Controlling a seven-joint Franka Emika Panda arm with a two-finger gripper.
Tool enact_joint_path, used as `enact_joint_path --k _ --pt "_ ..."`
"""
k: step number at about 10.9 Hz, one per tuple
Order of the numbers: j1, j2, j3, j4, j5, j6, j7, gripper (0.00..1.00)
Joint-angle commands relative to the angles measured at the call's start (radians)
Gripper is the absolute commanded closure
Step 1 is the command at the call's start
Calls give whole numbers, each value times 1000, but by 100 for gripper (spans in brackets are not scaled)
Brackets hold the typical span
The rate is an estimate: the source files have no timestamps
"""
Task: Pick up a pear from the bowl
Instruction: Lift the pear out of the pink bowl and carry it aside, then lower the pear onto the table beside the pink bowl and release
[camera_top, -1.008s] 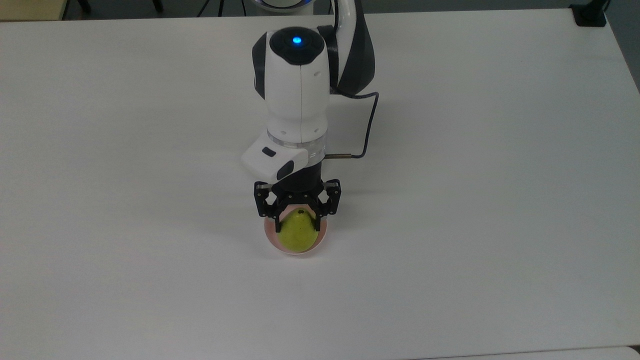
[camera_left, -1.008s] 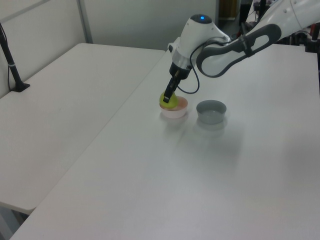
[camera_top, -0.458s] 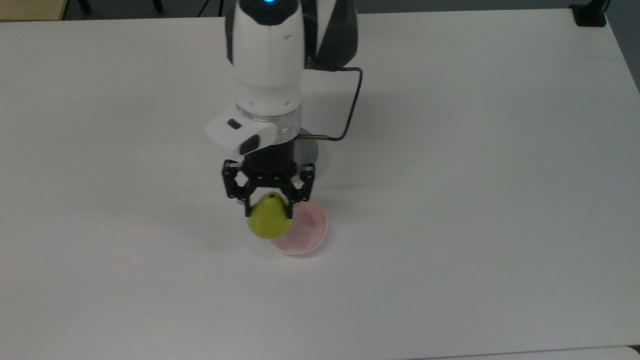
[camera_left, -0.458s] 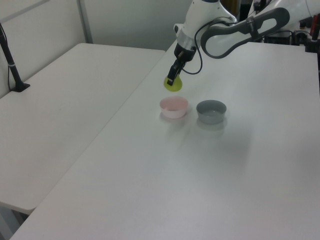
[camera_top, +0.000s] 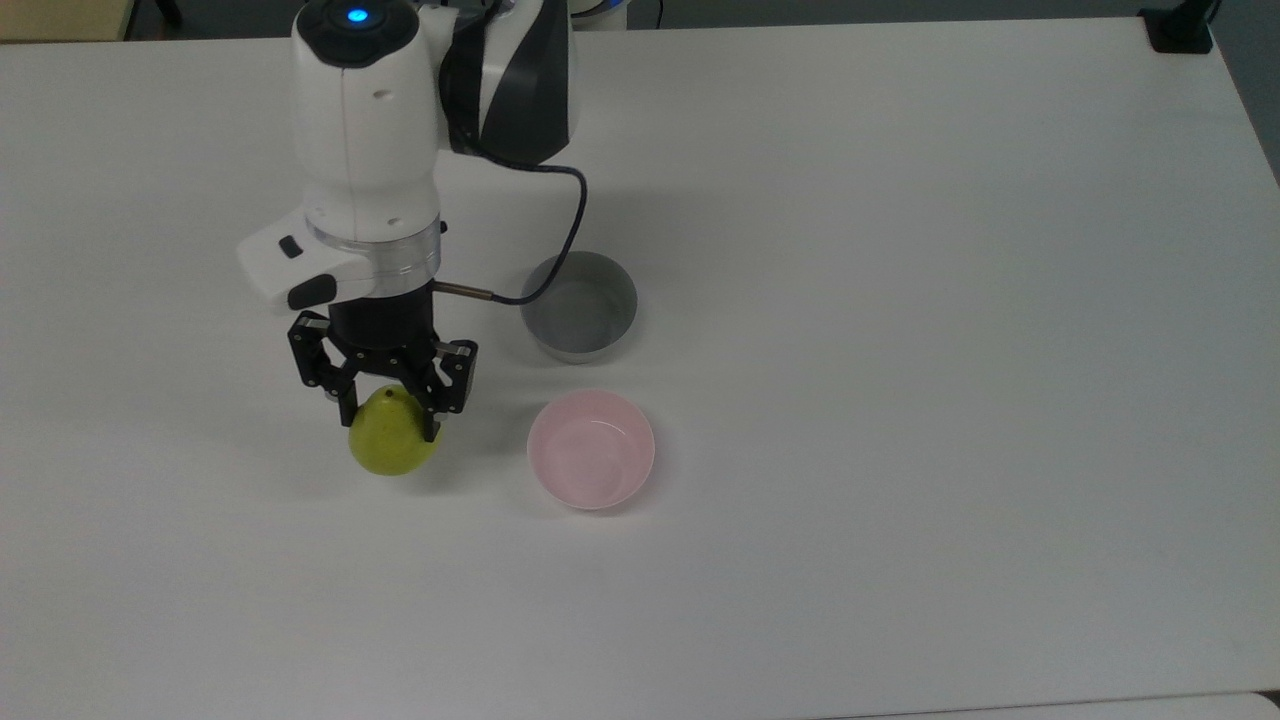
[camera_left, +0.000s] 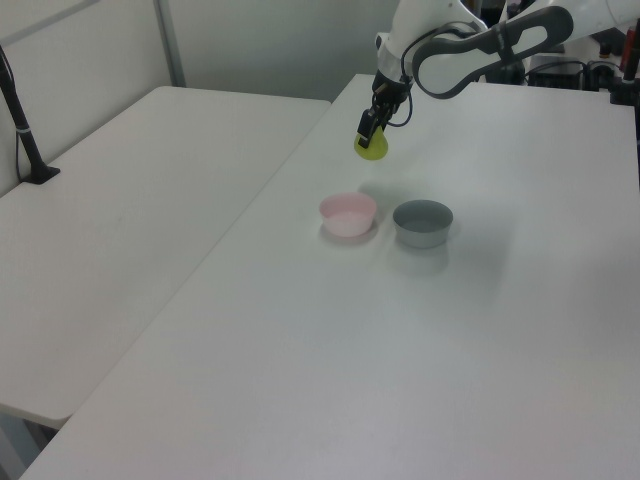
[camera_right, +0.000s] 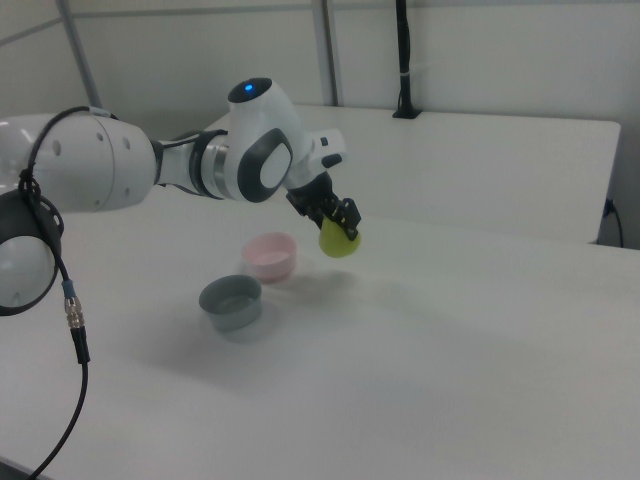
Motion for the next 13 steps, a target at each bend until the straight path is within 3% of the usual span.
enact_joint_path --k 1,7,8,9,10,13 --pt "-29 87 2 28 -31 131 -8 53" --pt "-42 127 2 19 -86 189 -7 42" --pt "-43 127 2 19 -85 188 -7 19" --pt "-43 124 2 17 -85 188 -7 14" --pt "-42 116 2 13 -83 185 -4 3" --pt "-32 26 3 -24 -82 131 3 0"
